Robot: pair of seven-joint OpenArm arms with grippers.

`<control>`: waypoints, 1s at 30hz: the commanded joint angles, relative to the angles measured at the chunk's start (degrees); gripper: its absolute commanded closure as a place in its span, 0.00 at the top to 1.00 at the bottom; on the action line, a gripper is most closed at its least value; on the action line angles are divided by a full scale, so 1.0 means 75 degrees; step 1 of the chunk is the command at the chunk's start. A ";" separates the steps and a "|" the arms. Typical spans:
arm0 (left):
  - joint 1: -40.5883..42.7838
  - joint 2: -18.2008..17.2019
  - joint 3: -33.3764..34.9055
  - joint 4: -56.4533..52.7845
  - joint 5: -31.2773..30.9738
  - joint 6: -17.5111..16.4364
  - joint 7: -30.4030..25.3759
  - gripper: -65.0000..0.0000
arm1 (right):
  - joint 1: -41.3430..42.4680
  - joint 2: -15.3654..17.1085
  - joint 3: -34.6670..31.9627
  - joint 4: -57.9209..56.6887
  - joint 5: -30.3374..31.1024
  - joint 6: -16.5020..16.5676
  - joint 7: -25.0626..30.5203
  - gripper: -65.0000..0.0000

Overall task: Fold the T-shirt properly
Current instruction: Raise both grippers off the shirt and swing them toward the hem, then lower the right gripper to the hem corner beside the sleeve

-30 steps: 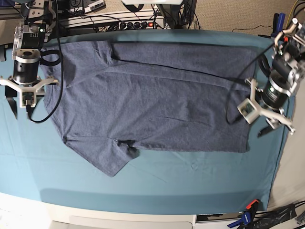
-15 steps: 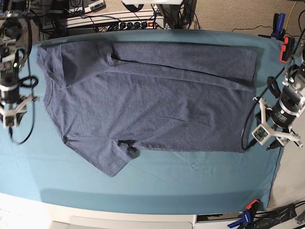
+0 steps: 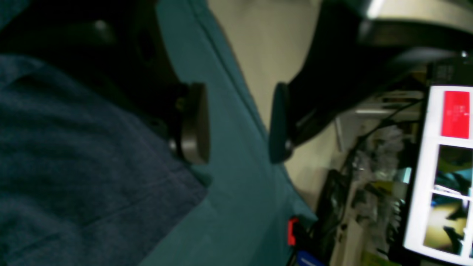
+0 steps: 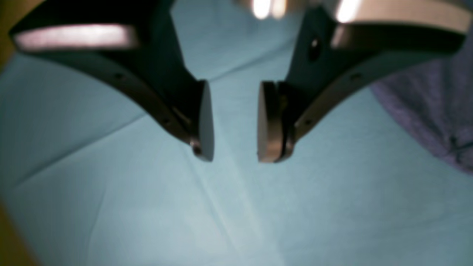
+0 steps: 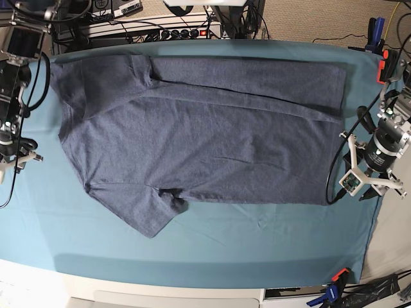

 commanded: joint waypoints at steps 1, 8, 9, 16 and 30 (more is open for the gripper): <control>-0.0216 -0.0076 -0.0102 -0.0038 0.0085 0.0111 -0.0157 0.44 | 0.0315 0.0169 0.0073 -0.0032 0.0099 0.0099 0.0172 0.33; -0.0842 0.0297 -0.0102 -0.0944 -0.0140 0.0093 -0.0163 0.44 | 0.1311 0.0114 0.0079 -0.0836 0.0854 0.0988 -0.0187 0.33; -0.0953 0.0326 -0.0102 -0.1102 -0.0201 0.0079 -0.0163 0.44 | 0.1489 0.0114 0.0079 -0.0938 0.1026 0.1177 -0.0303 0.33; -0.2174 0.0828 -0.0105 -0.2707 -0.1209 -0.0455 -0.0157 0.44 | 0.2783 0.0114 0.0079 -0.1466 0.2116 0.2477 -0.0909 0.33; -0.5893 0.2544 -0.0962 -0.7248 -0.4301 -0.2282 0.0842 0.43 | 0.6321 -0.0274 0.0076 -0.5872 0.3523 0.2841 -0.1515 0.33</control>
